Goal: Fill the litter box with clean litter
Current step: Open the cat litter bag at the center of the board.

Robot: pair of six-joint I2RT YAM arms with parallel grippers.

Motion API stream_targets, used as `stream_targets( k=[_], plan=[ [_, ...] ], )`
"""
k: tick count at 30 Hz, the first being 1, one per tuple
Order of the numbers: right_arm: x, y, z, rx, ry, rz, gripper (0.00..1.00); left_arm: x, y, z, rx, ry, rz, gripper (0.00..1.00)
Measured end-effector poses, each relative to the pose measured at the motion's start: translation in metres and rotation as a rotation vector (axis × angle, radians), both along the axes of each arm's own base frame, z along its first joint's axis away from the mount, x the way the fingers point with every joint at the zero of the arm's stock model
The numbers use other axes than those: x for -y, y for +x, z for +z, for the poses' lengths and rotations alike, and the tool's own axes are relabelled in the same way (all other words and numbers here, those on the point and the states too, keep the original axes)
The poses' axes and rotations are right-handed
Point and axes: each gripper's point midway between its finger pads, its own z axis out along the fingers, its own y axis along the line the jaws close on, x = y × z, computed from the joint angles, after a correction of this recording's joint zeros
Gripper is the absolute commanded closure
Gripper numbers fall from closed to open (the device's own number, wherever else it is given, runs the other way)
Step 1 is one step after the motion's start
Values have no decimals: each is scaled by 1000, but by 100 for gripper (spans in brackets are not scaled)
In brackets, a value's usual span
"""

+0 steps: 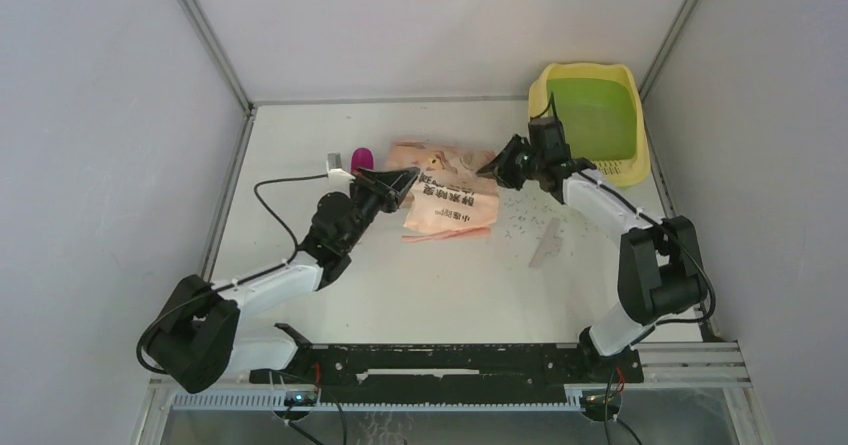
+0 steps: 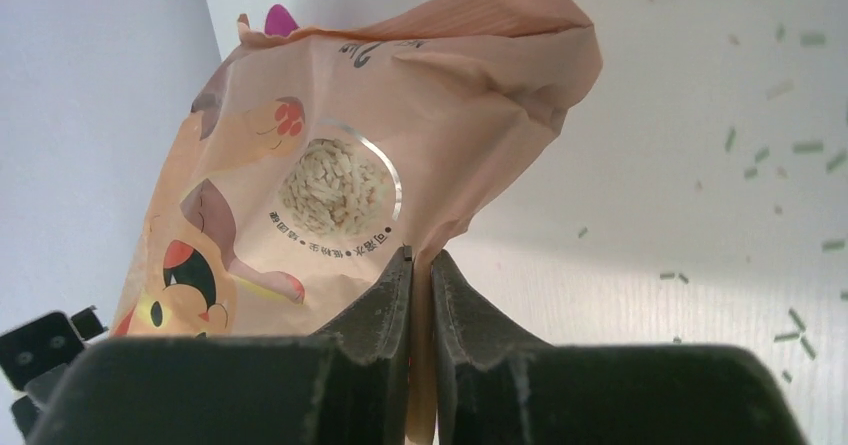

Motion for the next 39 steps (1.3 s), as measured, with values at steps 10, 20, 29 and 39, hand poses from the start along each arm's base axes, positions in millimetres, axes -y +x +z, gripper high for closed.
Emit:
stream_targets(
  k=[10,20,29,39],
  plan=[
    [-11,41,10,28,-166,220,87,-6,-10,-29,-73,59,99,100],
    [8,28,-49,-108,-324,317,81,31,-10,-84,-150,115,78,100],
    [11,26,-55,-96,-342,355,77,59,6,-87,-154,80,72,100],
    [-13,31,-62,-67,-333,432,76,75,9,-92,-171,44,68,99]
  ],
)
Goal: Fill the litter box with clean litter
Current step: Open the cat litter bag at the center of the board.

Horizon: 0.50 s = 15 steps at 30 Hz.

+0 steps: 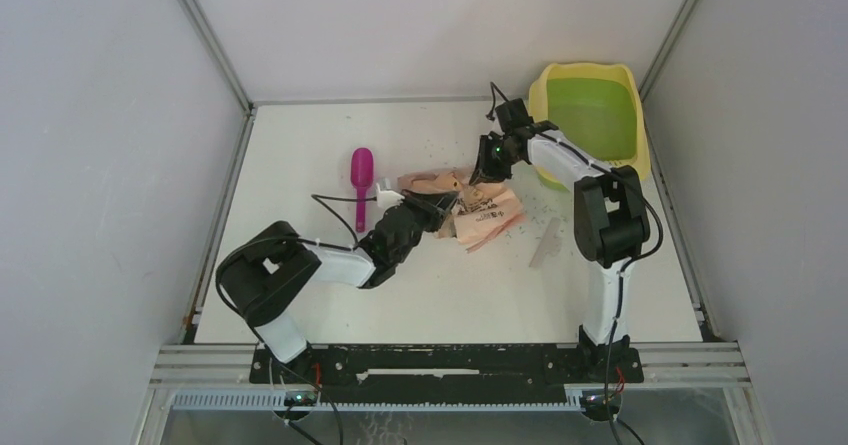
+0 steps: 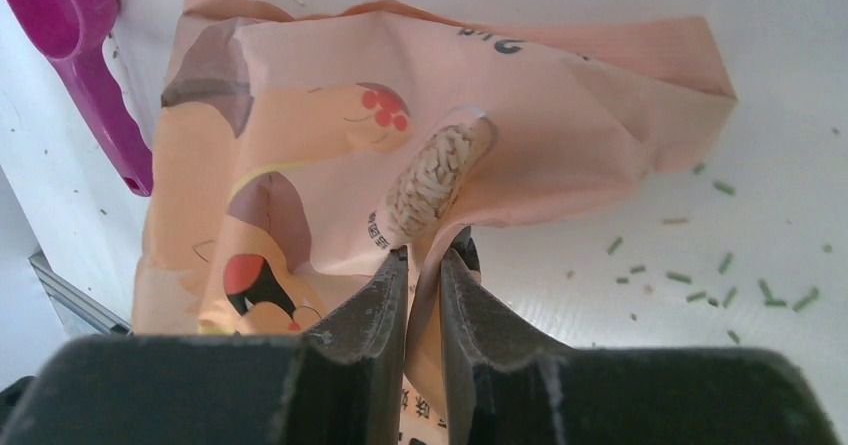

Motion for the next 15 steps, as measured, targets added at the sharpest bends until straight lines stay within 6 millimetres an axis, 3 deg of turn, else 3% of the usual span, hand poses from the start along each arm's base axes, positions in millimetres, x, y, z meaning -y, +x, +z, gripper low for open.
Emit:
stream_targets(
  k=[5,8,11,15],
  plan=[
    [-17,4,0,11,4,42,75,8,-2,-10,-10,-23,-10,96],
    [-22,9,2,16,5,64,73,11,-2,-14,-15,-41,-15,88],
    [-25,12,5,23,13,76,66,15,-5,-17,-27,-49,-44,74],
    [-19,10,2,11,22,75,52,17,-9,-17,-45,-41,-108,68]
  ],
)
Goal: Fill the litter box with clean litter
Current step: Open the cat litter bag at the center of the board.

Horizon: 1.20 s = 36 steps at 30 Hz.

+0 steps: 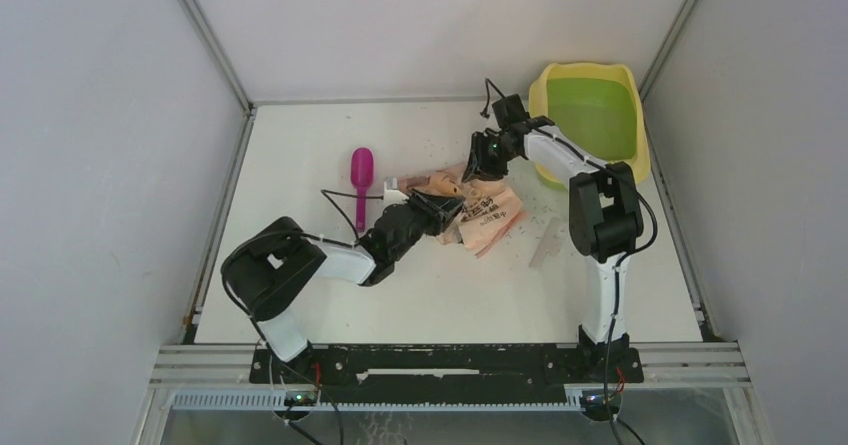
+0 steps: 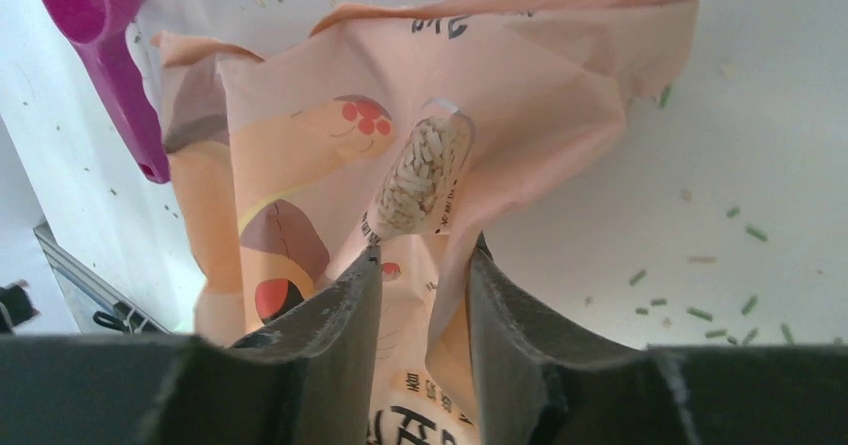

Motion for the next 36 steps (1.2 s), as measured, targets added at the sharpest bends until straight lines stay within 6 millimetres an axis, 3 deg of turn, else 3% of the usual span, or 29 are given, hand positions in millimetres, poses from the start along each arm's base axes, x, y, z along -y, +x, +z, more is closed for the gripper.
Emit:
stream_targets(
  k=[2,7,14,17,20,24,27,30,33,36],
  plan=[
    [8,-4,-3,-19,7,-9,44,-2,-3,0,-13,29,-50,62],
    [23,-9,-2,-45,21,-33,38,-9,-19,13,-2,138,-161,54],
    [22,-8,23,7,49,-30,35,2,-41,65,101,252,-336,48],
    [23,-13,23,2,52,-28,34,2,-49,75,131,283,-389,48],
    [24,-20,17,-19,51,-26,34,-9,-62,71,121,327,-417,48],
    [27,-28,8,-50,48,-29,33,-40,-83,77,136,366,-393,46],
    [28,-28,5,-55,51,-35,33,-66,-89,93,170,395,-331,53],
    [27,-29,4,-59,58,-39,33,-86,-86,102,195,412,-269,78],
    [27,-28,4,-58,61,-41,33,-102,-78,78,150,469,-228,90],
    [27,-28,5,-55,63,-41,34,-113,-73,29,40,558,-228,95]
  ],
)
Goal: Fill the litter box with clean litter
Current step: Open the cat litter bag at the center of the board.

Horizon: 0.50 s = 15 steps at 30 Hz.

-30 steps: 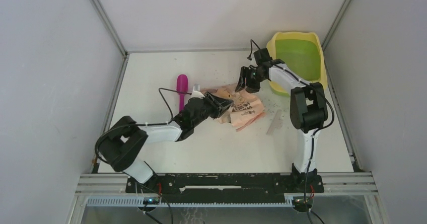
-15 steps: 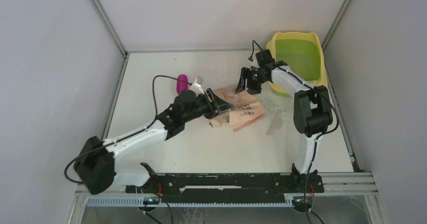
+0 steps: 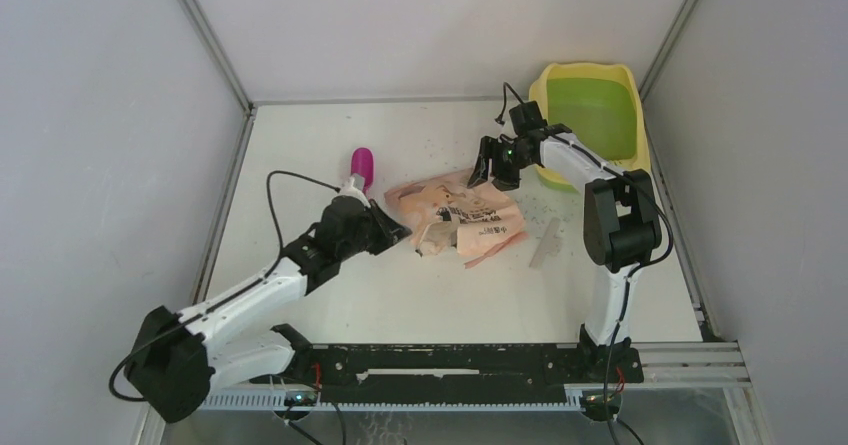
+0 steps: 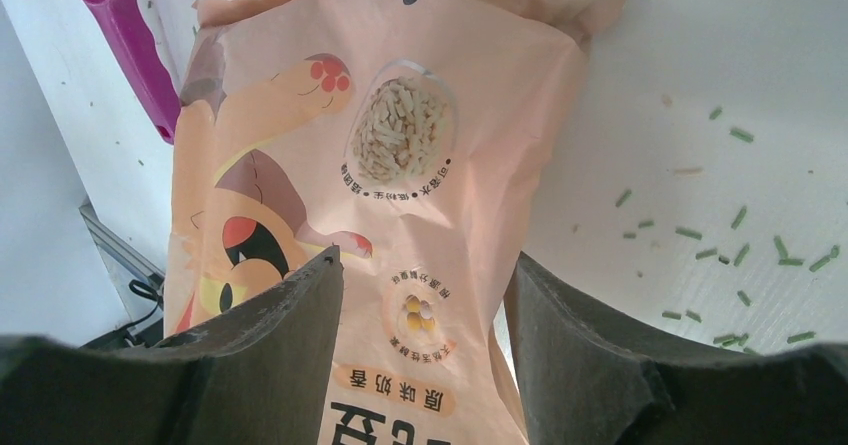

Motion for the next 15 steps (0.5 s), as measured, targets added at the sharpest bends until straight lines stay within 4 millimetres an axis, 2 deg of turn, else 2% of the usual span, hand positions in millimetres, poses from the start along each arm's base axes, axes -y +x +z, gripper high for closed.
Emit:
stream_targets(
  k=[3,6,10,15],
  plan=[
    [0,0,0,1,1,0,35,-11,0,-53,-110,105,23,99],
    [0,0,0,0,0,0,35,-17,0,-85,-184,171,29,100],
    [0,0,0,1,0,0,36,-22,3,-107,-232,223,36,100],
    [0,-1,0,-5,-3,2,36,-18,17,-115,-249,267,28,100]
  ],
)
